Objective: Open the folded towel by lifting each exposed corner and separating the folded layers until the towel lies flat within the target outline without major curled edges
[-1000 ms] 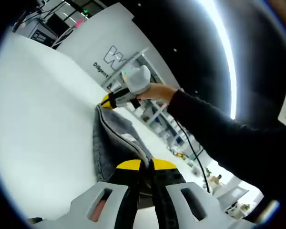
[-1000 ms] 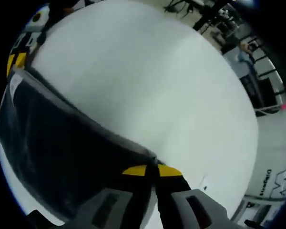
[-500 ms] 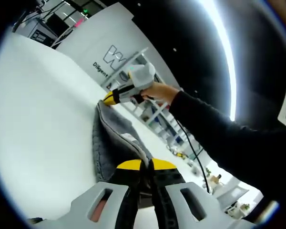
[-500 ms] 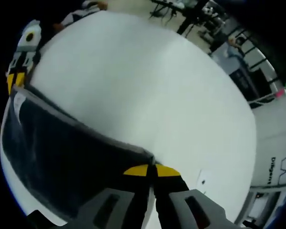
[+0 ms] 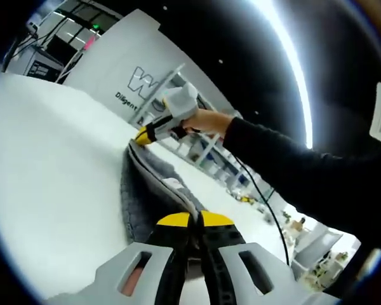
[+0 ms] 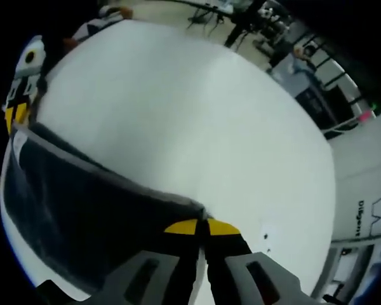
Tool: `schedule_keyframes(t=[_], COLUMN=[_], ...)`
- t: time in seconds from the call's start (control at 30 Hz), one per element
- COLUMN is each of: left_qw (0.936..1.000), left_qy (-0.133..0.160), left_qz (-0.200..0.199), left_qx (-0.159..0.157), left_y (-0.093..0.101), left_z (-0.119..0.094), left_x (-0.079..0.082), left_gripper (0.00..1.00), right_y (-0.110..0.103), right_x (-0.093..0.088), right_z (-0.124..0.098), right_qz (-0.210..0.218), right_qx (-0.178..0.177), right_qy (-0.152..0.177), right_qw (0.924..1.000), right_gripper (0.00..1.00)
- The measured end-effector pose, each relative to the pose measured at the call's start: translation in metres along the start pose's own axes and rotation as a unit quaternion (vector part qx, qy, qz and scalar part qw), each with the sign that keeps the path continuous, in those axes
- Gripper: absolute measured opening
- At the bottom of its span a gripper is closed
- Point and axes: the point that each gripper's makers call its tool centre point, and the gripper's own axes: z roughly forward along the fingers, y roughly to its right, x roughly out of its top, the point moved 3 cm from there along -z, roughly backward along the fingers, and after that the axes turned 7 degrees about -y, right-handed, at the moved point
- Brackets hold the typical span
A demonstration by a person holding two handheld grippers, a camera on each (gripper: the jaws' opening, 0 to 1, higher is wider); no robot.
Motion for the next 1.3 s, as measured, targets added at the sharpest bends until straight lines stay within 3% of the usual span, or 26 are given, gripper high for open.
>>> schedule_keyframes(t=[0.17, 0.47, 0.63, 0.97, 1.3], left_qw=[0.9999, 0.9999, 0.9999, 0.9997, 0.9998], left_qy=[0.013, 0.010, 0.007, 0.008, 0.003], left_qz=[0.003, 0.009, 0.007, 0.015, 0.010], left_qx=[-0.006, -0.011, -0.011, -0.019, -0.017], left_y=[0.004, 0.009, 0.007, 0.011, 0.009], left_z=[-0.001, 0.001, 0.001, 0.001, 0.001], left_x=[0.007, 0.004, 0.003, 0.007, 0.002], left_gripper=[0.03, 0.02, 0.03, 0.02, 0.02], right_y=[0.005, 0.004, 0.001, 0.005, -0.005], right_x=[-0.003, -0.005, -0.003, -0.006, -0.004], right_z=[-0.008, -0.011, -0.001, -0.010, 0.013], right_qz=[0.009, 0.009, -0.002, 0.004, -0.018], right_qx=[-0.017, -0.030, -0.028, -0.035, -0.018], right_qy=[-0.002, 0.000, -0.013, -0.013, -0.028], right_qw=[0.9998, 0.9995, 0.9995, 0.9993, 0.9993], right_gripper=[0.00, 0.00, 0.00, 0.00, 0.00])
